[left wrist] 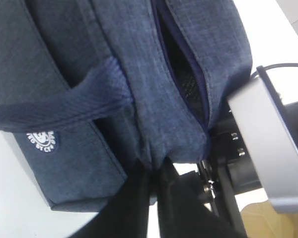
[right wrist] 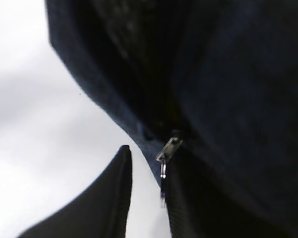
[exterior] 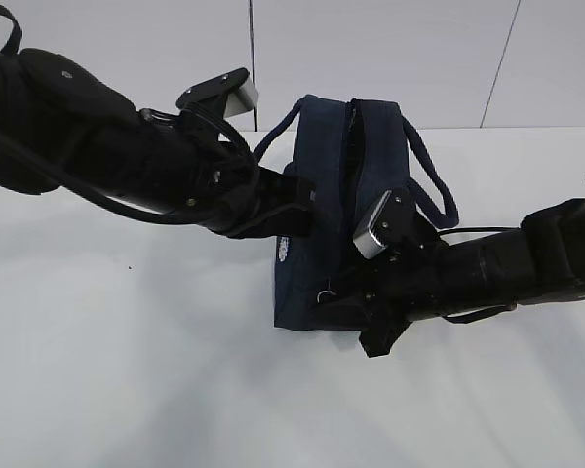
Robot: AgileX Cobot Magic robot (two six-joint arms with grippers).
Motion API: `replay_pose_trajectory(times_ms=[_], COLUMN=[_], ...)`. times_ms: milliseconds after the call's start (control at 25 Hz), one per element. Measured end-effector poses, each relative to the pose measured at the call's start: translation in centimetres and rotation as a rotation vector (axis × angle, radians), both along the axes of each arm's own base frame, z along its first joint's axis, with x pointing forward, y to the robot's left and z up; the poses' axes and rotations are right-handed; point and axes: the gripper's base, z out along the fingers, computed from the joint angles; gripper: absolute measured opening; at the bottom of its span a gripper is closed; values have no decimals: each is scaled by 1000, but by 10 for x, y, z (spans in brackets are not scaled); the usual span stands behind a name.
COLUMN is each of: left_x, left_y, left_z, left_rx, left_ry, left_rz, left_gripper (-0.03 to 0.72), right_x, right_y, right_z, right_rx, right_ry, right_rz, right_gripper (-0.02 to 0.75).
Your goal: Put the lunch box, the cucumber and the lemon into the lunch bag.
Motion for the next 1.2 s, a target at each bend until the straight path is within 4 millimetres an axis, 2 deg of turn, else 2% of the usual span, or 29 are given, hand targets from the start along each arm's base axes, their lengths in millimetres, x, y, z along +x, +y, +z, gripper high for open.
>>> replay_pose_trajectory(times_ms=[440, 520, 600, 720, 1200], left_x=[0, 0, 0, 0, 0], left_y=[0, 0, 0, 0, 0], left_z=[0, 0, 0, 0, 0], left_rx=[0, 0, 1, 1, 1], left_ry=[0, 0, -1, -1, -1], left_rz=[0, 0, -1, -1, -1], left_gripper=[-6, -6, -6, -6, -6], right_x=[0, 0, 0, 1, 1], right_y=[0, 0, -1, -1, -1], right_z=[0, 0, -1, -1, -1], right_rx=[-1, -6, -10, -10, -10], right_ry=[0, 0, 4, 5, 10], right_rz=[0, -3, -9, -12, -17], right_gripper=[188, 153, 57, 7, 7])
